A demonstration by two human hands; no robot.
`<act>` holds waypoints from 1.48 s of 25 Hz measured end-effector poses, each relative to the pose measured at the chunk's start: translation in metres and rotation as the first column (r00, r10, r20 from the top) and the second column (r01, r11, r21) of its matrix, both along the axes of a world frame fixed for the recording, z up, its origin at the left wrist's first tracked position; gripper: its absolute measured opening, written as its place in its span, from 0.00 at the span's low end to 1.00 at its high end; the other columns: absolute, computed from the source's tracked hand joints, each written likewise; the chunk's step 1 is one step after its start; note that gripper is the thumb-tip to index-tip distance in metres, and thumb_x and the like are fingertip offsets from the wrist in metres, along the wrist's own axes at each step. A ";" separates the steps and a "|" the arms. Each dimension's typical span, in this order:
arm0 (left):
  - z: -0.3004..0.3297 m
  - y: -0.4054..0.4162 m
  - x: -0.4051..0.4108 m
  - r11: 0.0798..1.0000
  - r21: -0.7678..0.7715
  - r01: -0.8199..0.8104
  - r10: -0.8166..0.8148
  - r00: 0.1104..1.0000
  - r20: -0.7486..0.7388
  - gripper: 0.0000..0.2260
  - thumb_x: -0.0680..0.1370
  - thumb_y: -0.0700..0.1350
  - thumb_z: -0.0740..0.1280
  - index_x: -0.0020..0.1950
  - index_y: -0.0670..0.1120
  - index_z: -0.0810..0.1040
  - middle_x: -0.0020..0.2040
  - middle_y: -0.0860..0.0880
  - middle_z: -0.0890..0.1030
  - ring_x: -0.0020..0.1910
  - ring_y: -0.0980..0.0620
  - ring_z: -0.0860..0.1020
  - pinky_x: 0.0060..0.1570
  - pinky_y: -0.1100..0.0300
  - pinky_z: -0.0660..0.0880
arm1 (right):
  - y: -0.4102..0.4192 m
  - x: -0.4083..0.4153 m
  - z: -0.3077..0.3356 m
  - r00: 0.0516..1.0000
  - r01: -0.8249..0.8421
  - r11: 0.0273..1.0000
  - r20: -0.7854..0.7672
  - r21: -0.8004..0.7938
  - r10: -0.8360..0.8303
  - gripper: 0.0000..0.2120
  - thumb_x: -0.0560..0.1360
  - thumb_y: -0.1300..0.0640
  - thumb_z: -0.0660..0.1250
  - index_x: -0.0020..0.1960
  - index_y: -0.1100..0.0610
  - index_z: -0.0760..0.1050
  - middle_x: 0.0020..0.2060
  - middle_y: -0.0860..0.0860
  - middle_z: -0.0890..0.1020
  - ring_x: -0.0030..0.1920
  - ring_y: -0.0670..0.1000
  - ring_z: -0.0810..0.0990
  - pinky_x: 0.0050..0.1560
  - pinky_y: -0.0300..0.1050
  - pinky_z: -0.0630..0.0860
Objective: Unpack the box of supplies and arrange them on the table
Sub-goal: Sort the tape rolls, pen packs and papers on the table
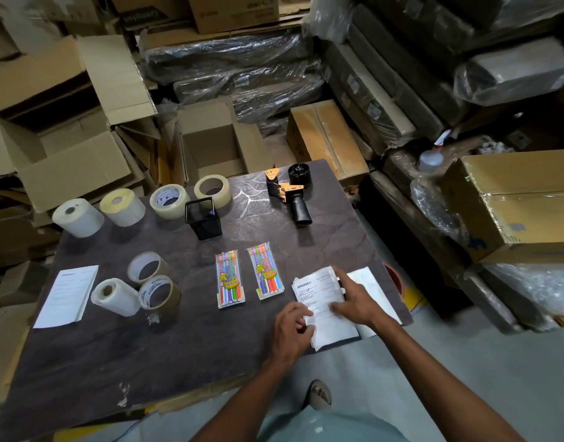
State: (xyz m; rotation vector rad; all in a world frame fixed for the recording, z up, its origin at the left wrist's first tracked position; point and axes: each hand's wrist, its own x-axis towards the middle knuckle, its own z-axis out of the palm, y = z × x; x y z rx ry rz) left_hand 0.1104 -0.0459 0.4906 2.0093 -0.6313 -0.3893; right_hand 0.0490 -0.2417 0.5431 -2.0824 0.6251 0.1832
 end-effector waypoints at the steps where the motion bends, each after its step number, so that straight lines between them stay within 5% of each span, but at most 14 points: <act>1: 0.002 0.000 0.000 1.000 -0.012 -0.005 0.005 1.000 -0.015 0.11 0.66 0.37 0.75 0.45 0.48 0.84 0.48 0.56 0.80 0.37 0.54 0.79 0.36 0.66 0.77 | 0.002 -0.005 -0.002 1.000 0.020 1.000 0.009 0.021 -0.020 0.41 0.71 0.61 0.71 0.79 0.45 0.57 0.65 0.51 0.77 0.61 0.53 0.78 0.59 0.49 0.79; 8: 0.031 -0.005 0.009 0.985 -0.087 -0.146 0.128 0.974 -0.186 0.22 0.66 0.41 0.79 0.57 0.54 0.80 0.51 0.55 0.81 0.40 0.56 0.82 0.37 0.62 0.80 | -0.004 -0.011 0.008 0.953 0.284 0.933 0.045 0.222 -0.301 0.31 0.70 0.66 0.73 0.70 0.49 0.71 0.58 0.49 0.81 0.57 0.47 0.80 0.49 0.41 0.81; 13: 0.048 -0.039 0.005 0.990 -0.138 -0.024 -0.030 0.925 -0.378 0.35 0.72 0.38 0.75 0.74 0.59 0.66 0.53 0.53 0.81 0.43 0.55 0.84 0.46 0.59 0.81 | -0.032 -0.019 0.023 0.925 0.350 0.883 0.031 0.314 -0.378 0.22 0.72 0.71 0.70 0.64 0.58 0.77 0.54 0.54 0.85 0.53 0.53 0.85 0.46 0.42 0.82; 18: 0.053 -0.067 -0.013 0.993 -0.076 0.089 -0.113 0.896 -0.429 0.34 0.72 0.38 0.71 0.73 0.59 0.64 0.53 0.53 0.81 0.46 0.58 0.82 0.50 0.58 0.81 | -0.063 -0.031 0.009 0.898 0.440 0.878 -0.078 0.189 -0.433 0.20 0.70 0.69 0.69 0.60 0.57 0.80 0.52 0.54 0.85 0.52 0.53 0.84 0.57 0.56 0.81; 22: 0.045 -0.075 -0.021 0.981 0.029 0.190 -0.159 0.885 -0.439 0.34 0.71 0.42 0.71 0.75 0.56 0.64 0.58 0.54 0.80 0.46 0.57 0.83 0.51 0.56 0.81 | -0.065 -0.044 -0.002 0.913 0.384 0.923 -0.140 -0.019 -0.383 0.21 0.68 0.63 0.69 0.60 0.54 0.80 0.54 0.52 0.85 0.52 0.53 0.83 0.57 0.52 0.80; 26: 0.046 -0.073 -0.026 0.978 0.105 0.180 -0.129 0.919 -0.374 0.30 0.72 0.41 0.72 0.73 0.50 0.70 0.62 0.50 0.75 0.42 0.57 0.82 0.46 0.71 0.77 | -0.060 -0.049 -0.023 0.895 0.395 0.889 -0.123 -0.233 -0.430 0.24 0.63 0.53 0.66 0.58 0.55 0.81 0.51 0.57 0.84 0.52 0.59 0.81 0.54 0.49 0.78; 31: 0.049 -0.074 -0.027 0.945 0.197 0.263 -0.204 0.939 -0.276 0.24 0.75 0.42 0.72 0.71 0.41 0.73 0.60 0.48 0.72 0.46 0.56 0.79 0.44 0.78 0.71 | -0.038 -0.037 -0.010 0.863 0.390 0.871 -0.211 -0.297 -0.458 0.28 0.67 0.52 0.63 0.67 0.56 0.70 0.60 0.59 0.73 0.64 0.61 0.69 0.61 0.61 0.74; 34: 0.052 -0.077 -0.022 0.922 0.214 0.322 -0.263 0.928 -0.263 0.22 0.76 0.45 0.73 0.69 0.42 0.75 0.57 0.50 0.70 0.55 0.56 0.75 0.53 0.71 0.73 | -0.029 -0.028 0.000 0.835 0.389 0.858 -0.264 -0.335 -0.482 0.29 0.72 0.51 0.66 0.70 0.57 0.64 0.64 0.58 0.69 0.66 0.63 0.70 0.60 0.65 0.74; 37: 0.050 -0.080 -0.019 0.893 0.260 0.368 -0.329 0.927 -0.183 0.17 0.74 0.44 0.70 0.63 0.46 0.80 0.55 0.49 0.75 0.58 0.53 0.73 0.58 0.60 0.76 | -0.031 -0.028 0.003 0.823 0.378 0.870 -0.315 -0.316 -0.473 0.39 0.65 0.41 0.71 0.69 0.56 0.62 0.64 0.57 0.69 0.64 0.62 0.72 0.59 0.61 0.76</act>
